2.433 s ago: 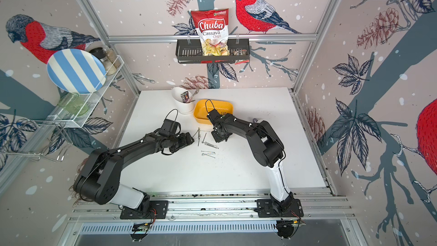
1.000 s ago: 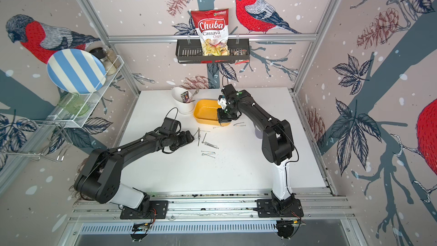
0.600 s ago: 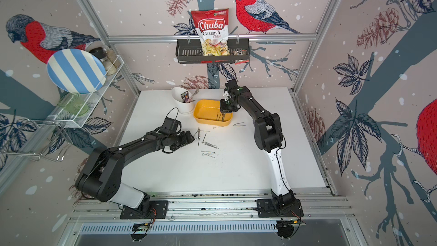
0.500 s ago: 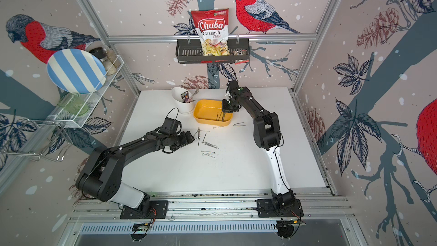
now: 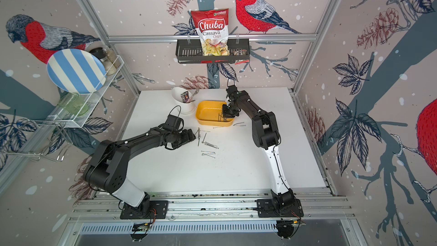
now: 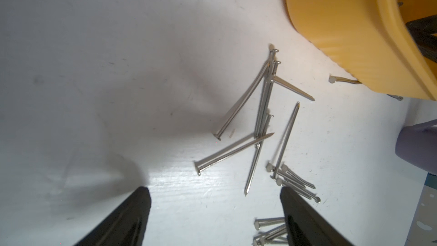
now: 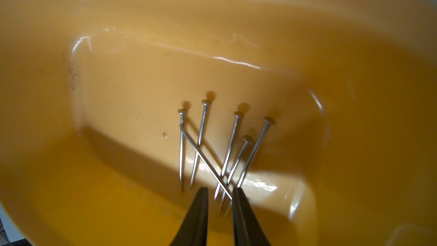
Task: Put the nails on the desktop into the storage box
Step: Place the nail in the storage box.
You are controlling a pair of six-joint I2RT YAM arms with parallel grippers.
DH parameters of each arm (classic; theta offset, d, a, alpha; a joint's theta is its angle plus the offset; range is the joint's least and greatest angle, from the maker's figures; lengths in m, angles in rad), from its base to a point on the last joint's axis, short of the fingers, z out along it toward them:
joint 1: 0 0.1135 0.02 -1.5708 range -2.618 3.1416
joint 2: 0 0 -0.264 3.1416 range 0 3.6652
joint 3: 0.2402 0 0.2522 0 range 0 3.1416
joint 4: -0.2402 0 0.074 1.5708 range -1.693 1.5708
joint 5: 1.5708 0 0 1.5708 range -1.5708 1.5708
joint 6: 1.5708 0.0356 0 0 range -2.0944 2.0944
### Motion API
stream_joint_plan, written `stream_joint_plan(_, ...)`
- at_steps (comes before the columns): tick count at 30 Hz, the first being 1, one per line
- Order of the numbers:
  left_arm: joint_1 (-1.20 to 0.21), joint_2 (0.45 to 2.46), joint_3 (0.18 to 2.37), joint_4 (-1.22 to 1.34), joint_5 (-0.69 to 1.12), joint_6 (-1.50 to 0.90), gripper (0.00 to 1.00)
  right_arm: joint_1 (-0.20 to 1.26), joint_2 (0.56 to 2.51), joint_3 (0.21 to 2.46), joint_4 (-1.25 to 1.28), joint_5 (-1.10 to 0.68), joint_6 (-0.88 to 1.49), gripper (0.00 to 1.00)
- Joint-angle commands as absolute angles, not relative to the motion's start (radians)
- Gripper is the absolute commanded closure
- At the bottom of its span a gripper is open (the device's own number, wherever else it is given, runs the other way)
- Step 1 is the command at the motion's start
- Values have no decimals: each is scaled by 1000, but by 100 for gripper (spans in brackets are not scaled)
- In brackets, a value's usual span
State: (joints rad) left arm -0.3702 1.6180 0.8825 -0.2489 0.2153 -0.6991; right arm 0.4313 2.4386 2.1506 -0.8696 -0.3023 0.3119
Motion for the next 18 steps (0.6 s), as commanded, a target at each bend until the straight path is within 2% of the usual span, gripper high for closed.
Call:
stream_joint_plan(1,-368,1624,899,-271,213,-694,11,427,2394,2154,-871,-318,295,76)
stream_joint_plan(6,-368,1650,961,-292,210,-625,10,430,2310,2183,-851,-351,312,72)
stream_joint_plan(11,-368,1716,1039,-257,275,-552,10,423,2275,2239,-936,-361,320,72)
stream_joint_plan(18,-382,1746,1068,-235,330,-554,10,412,2173,2041,-924,-332,270,72)
